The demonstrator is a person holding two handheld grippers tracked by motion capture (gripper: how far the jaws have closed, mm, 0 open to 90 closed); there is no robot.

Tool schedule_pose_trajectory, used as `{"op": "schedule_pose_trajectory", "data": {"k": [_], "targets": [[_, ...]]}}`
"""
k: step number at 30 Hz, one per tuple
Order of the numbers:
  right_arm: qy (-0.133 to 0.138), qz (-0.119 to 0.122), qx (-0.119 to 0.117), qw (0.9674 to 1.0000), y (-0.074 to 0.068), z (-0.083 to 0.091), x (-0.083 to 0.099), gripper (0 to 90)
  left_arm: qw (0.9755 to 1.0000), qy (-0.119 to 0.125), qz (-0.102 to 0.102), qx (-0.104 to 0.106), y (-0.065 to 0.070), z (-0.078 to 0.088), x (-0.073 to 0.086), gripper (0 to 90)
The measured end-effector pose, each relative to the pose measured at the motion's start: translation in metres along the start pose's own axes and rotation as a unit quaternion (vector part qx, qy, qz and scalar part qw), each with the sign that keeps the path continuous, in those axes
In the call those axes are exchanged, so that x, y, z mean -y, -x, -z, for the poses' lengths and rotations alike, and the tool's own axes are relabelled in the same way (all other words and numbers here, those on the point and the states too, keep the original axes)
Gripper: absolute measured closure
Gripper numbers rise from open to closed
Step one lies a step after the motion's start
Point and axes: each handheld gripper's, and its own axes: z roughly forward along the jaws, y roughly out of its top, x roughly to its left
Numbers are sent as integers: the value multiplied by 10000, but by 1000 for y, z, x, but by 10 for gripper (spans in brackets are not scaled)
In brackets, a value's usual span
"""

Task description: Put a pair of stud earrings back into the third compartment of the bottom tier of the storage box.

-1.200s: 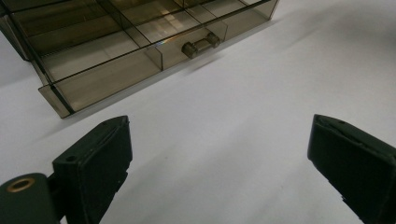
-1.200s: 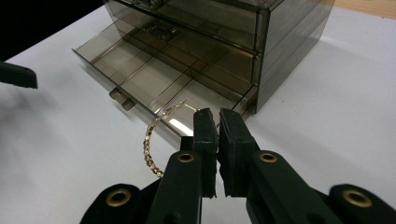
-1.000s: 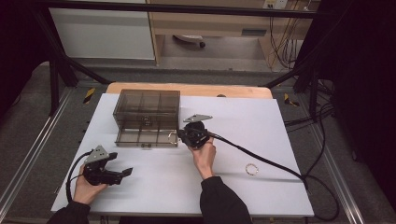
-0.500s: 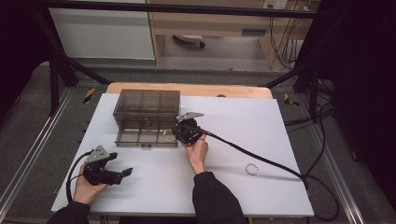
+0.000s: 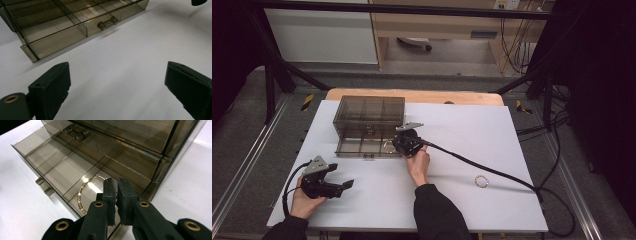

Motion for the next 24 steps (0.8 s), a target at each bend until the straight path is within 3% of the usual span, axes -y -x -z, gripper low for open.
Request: {"op": "schedule_pose_trajectory", "data": {"k": [12, 20, 24], "targets": [[74, 184, -48, 9998, -3, 14, -5, 701, 10000, -1, -2, -3, 0, 0, 0, 63], [7, 300, -190, 9994, -8, 36, -8, 507, 10000, -6, -8, -9, 1, 0, 0, 63], [68, 221, -309, 9993, -5, 50, -6, 335, 10000, -22, -27, -6, 1, 0, 0, 63]]}}
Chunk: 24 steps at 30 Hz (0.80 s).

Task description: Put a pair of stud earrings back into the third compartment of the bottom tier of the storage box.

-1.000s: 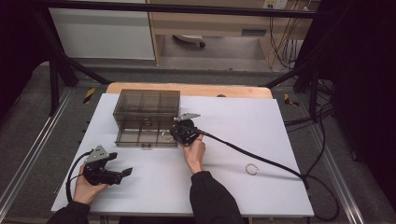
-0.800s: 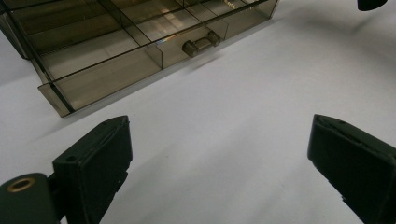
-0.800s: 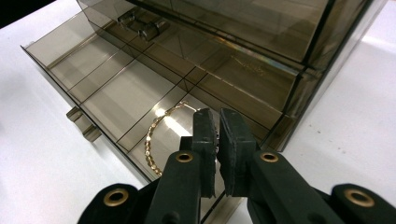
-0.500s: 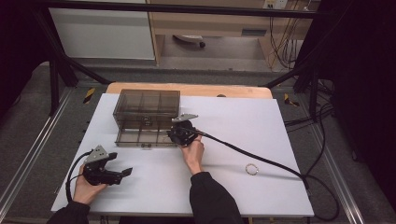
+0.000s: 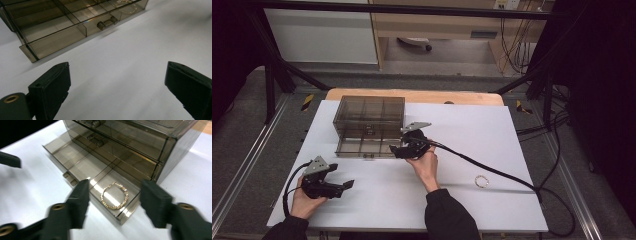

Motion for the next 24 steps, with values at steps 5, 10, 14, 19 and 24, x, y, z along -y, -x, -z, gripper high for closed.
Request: {"op": "schedule_pose_trajectory", "data": {"k": [5, 10, 14, 19, 24], "targets": [[-38, 41, -52, 10000, 3, 12, 2, 201, 10000, -6, 0, -6, 0, 0, 0, 63], [43, -115, -137, 9998, 10, 28, 7, 115, 10000, -6, -4, -5, 1, 0, 0, 64], [63, -158, -165, 9997, 17, 42, 14, 65, 10000, -20, -6, -4, 1, -1, 0, 64], [88, -148, -131, 9998, 25, 55, 21, 43, 10000, -25, -5, -21, 1, -1, 0, 64], [111, -257, -110, 9995, 39, 72, 34, 34, 10000, -45, -28, -47, 2, -1, 0, 63]]}}
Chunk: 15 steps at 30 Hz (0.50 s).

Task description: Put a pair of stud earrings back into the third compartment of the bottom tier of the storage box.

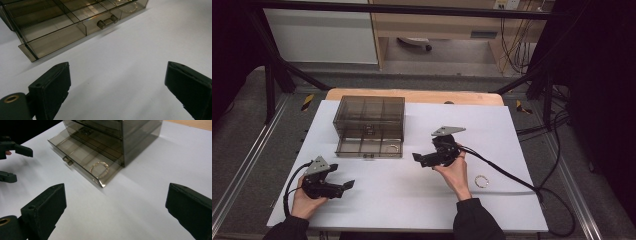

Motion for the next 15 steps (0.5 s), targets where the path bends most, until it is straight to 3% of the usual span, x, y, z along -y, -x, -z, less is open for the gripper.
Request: {"op": "schedule_pose_trajectory", "data": {"k": [15], "targets": [[-151, -141, 349, 9992, 47, 59, 50, 26, 10000, -36, -2, -31, 1, -1, 0, 63]]}}
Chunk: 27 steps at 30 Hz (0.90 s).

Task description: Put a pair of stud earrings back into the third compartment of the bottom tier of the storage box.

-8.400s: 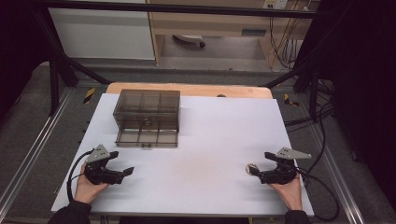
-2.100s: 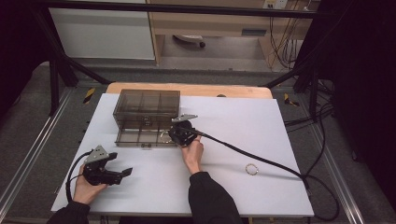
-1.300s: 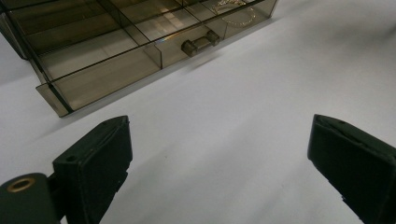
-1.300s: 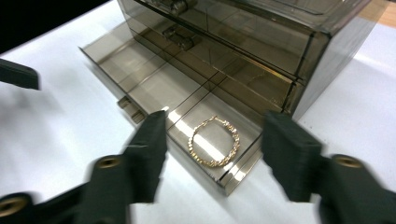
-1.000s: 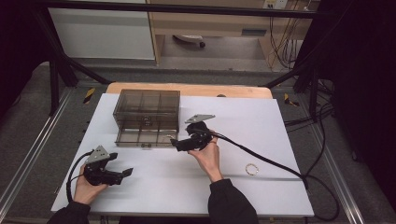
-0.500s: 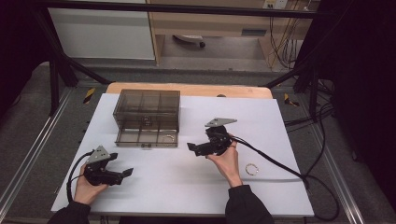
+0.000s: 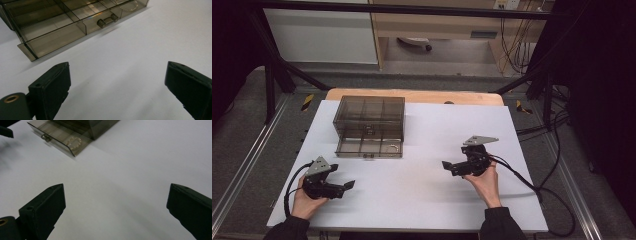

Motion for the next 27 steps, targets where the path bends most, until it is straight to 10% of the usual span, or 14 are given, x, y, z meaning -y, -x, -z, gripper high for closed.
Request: {"op": "schedule_pose_trajectory", "data": {"k": [10, 27], "targets": [[-243, -132, 213, 9994, 19, 23, 31, 82, 10000, -3, -7, 13, 1, 0, 0, 63], [-502, -315, 379, 9975, 26, 37, 68, 463, 10000, 4, -7, 39, 1, 0, 0, 63]]}}
